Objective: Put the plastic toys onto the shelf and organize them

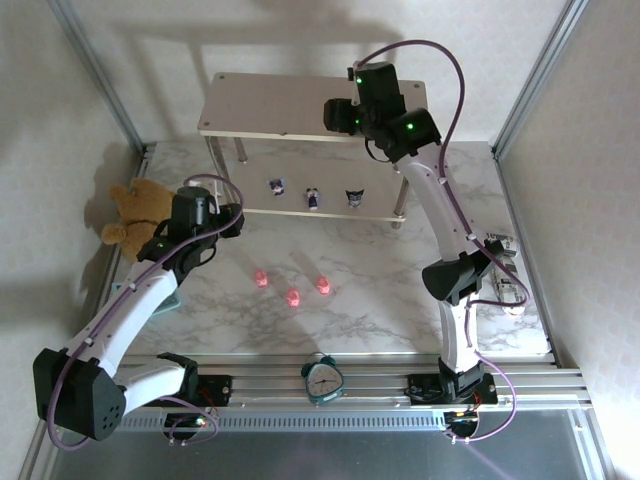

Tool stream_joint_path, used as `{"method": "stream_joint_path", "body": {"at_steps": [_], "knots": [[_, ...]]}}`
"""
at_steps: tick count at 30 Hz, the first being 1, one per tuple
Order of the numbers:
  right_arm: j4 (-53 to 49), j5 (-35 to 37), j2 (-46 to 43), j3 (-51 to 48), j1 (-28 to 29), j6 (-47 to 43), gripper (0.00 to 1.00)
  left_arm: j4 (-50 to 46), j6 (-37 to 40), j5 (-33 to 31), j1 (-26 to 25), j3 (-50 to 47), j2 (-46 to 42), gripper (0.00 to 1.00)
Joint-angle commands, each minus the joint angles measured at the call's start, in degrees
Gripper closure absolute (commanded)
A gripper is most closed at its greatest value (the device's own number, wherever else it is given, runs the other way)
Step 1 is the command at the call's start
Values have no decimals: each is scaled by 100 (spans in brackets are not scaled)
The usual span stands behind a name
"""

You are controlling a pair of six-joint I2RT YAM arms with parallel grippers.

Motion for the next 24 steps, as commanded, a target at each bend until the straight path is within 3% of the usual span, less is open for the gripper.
{"method": "stream_joint_path", "body": {"at_steps": [1,17,24], "knots": [[42,-128,-220,-53,-11,85,36,-132,49,-22,70,44,-172,69],[171,347,-439,-250,103,-43,33,-145,40,-22,69,70,-217,69],[12,433,-82,182,86,-84,32,-180,69,-33,72,113,-235,69]]}}
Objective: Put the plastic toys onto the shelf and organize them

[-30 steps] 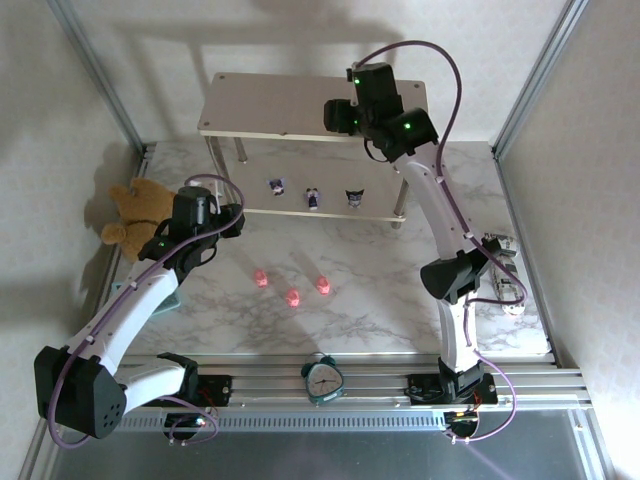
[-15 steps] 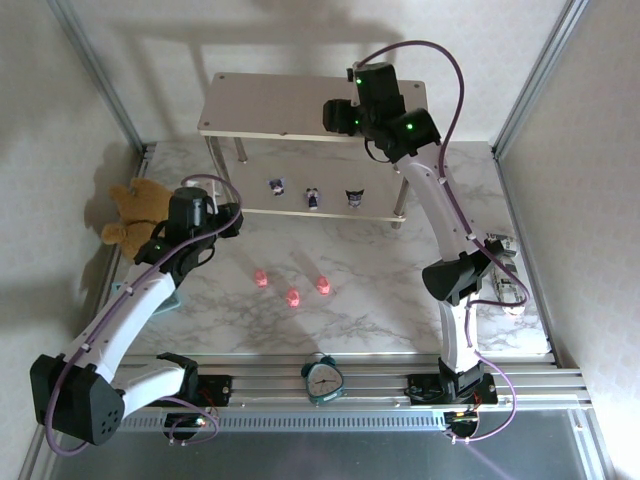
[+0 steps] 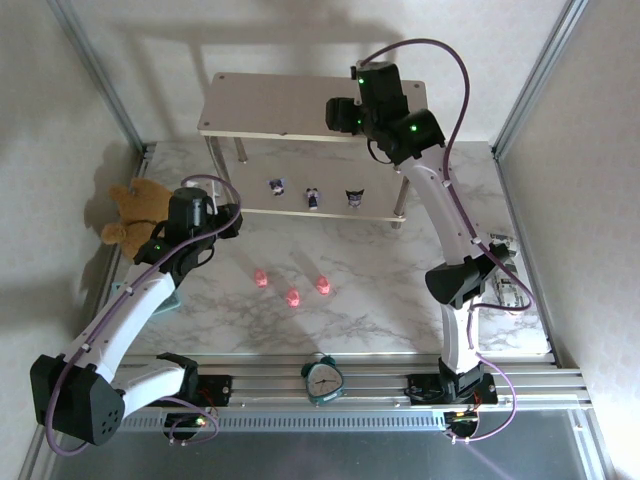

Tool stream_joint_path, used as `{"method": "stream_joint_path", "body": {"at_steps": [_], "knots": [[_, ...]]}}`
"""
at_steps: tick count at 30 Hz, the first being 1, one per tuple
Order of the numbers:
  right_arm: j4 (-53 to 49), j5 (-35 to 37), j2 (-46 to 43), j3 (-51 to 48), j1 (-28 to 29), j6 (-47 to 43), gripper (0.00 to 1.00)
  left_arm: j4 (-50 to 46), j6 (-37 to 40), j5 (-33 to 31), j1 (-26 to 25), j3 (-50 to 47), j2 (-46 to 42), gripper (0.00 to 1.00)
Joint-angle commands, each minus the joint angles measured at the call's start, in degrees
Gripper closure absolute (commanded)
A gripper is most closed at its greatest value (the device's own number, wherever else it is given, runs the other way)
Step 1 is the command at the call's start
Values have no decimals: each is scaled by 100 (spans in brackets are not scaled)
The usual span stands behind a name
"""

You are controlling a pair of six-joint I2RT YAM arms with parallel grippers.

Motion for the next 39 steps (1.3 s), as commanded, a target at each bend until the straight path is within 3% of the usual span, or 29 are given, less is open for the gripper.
{"method": "stream_joint_path", "body": {"at_steps": [1,23,39], "knots": [[-7,125,149,311,28,-59,32,-118,73,-42,48,130,-112,69],[78,186,480,491,-24,36,31,-244,161,-79,126,193,-196,69],[190,-292,237,172,-18,110,32,-244,135,-62,154,150,-248,69]]}}
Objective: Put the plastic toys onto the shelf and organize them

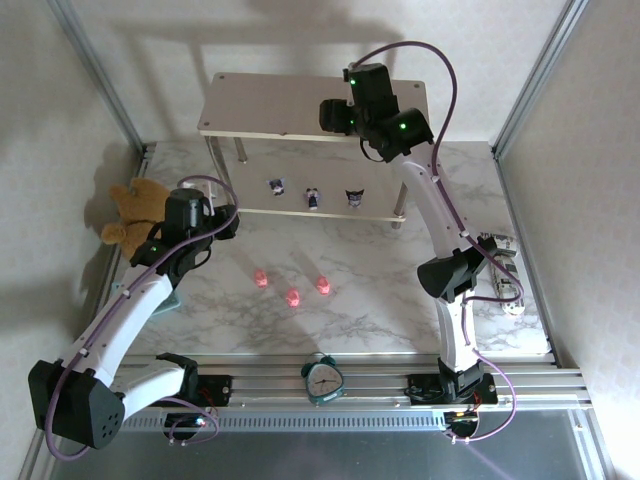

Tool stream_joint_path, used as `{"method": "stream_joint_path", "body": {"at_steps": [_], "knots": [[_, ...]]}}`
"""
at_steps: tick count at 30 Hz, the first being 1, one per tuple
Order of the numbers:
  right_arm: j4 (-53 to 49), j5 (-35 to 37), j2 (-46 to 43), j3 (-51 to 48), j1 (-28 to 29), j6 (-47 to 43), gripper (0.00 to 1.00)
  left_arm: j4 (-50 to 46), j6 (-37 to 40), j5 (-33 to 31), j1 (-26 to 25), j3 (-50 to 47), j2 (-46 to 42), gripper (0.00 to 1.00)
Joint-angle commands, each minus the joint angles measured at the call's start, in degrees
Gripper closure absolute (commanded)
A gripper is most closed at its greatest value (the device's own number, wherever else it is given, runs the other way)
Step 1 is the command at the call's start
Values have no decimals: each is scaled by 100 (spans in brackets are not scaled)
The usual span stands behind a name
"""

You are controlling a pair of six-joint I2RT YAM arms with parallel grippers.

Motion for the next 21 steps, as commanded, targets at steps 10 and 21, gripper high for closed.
{"method": "stream_joint_path", "body": {"at_steps": [10,21], "knots": [[156,-434,-495,-369,19,75,34,-95,76,-66,60,130,-174,69],[330,-411,-1278,-657,31,-70,36,5,6,-13,58,-3,-190,69]]}}
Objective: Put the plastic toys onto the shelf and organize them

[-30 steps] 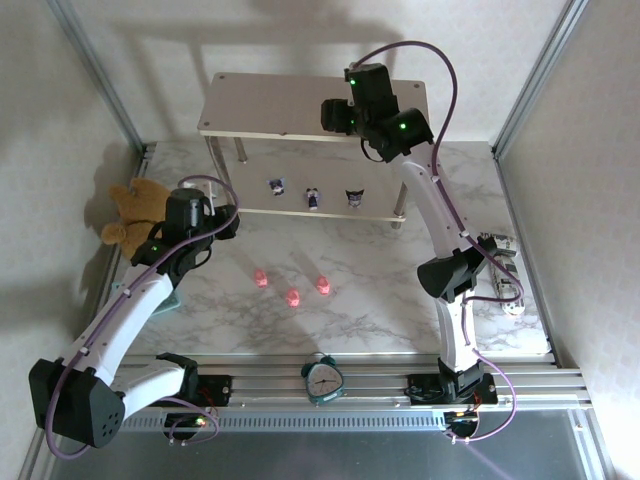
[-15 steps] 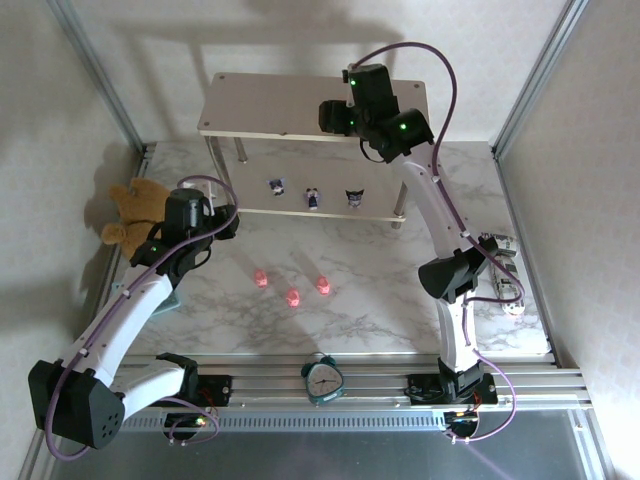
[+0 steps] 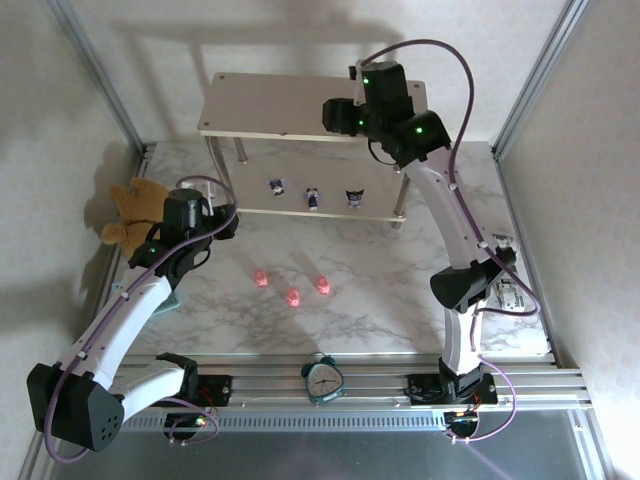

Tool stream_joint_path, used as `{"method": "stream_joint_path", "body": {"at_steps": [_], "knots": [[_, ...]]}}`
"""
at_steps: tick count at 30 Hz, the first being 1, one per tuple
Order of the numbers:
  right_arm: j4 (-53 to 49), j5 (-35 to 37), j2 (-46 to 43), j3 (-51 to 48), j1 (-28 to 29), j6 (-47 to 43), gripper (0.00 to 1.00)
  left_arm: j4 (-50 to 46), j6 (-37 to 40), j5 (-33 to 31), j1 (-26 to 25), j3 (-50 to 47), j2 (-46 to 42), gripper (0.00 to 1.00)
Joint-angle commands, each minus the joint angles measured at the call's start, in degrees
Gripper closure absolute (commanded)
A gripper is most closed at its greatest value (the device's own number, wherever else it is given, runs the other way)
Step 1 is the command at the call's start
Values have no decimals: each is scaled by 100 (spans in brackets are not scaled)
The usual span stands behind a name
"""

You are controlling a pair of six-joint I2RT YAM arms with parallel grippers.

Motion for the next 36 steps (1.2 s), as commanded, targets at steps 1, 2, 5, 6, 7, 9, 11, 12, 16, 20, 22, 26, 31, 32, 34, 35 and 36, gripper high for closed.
{"method": "stream_joint_path", "body": {"at_steps": [1,2,5,6,7,9,11,12,16,20,22,26,31,32,34,35,36], "knots": [[230,100,-578,-52,31,-95,35,29,-8,-9,60,-52,-150,68],[278,162,-741,-98,31,-147,35,56,-27,4,66,-129,-173,67],[429,454,-1299,-430,35,-346,34,75,-161,67,50,-383,-258,67],[446,560,-1499,-603,35,-426,34,75,-221,86,19,-482,-298,67],[417,668,-1652,-747,40,-489,33,62,-282,80,-18,-580,-334,67],[281,823,-1992,-1160,37,-537,33,35,-457,-3,-188,-828,-407,67],[221,790,-2365,-1700,50,-504,32,24,-677,-115,-457,-1087,-457,67],[210,785,-2567,-2050,72,-469,31,37,-834,-189,-654,-1221,-469,67],[357,748,-3348,-3411,138,-252,30,76,-1355,-588,-1239,-1716,-424,66],[421,685,-3878,-4230,146,-105,29,148,-1613,-780,-1490,-1972,-189,65],[466,655,-4022,-4420,146,-85,27,351,-1628,-811,-1539,-2025,-46,64],[602,671,-4268,-4670,144,-133,24,833,-1678,-651,-1551,-2081,433,62],[625,748,-4403,-4729,140,-258,21,933,-1658,-650,-1636,-1921,1094,62],[649,767,-4418,-4753,139,-276,20,918,-1671,-649,-1638,-1891,1208,62],[720,782,-4446,-4812,132,-302,19,892,-1702,-633,-1652,-1837,1416,62],[742,778,-4450,-4843,122,-322,19,876,-1715,-639,-1656,-1813,1504,62],[771,781,-4450,-4860,121,-322,18,868,-1724,-636,-1665,-1789,1559,62]]}}
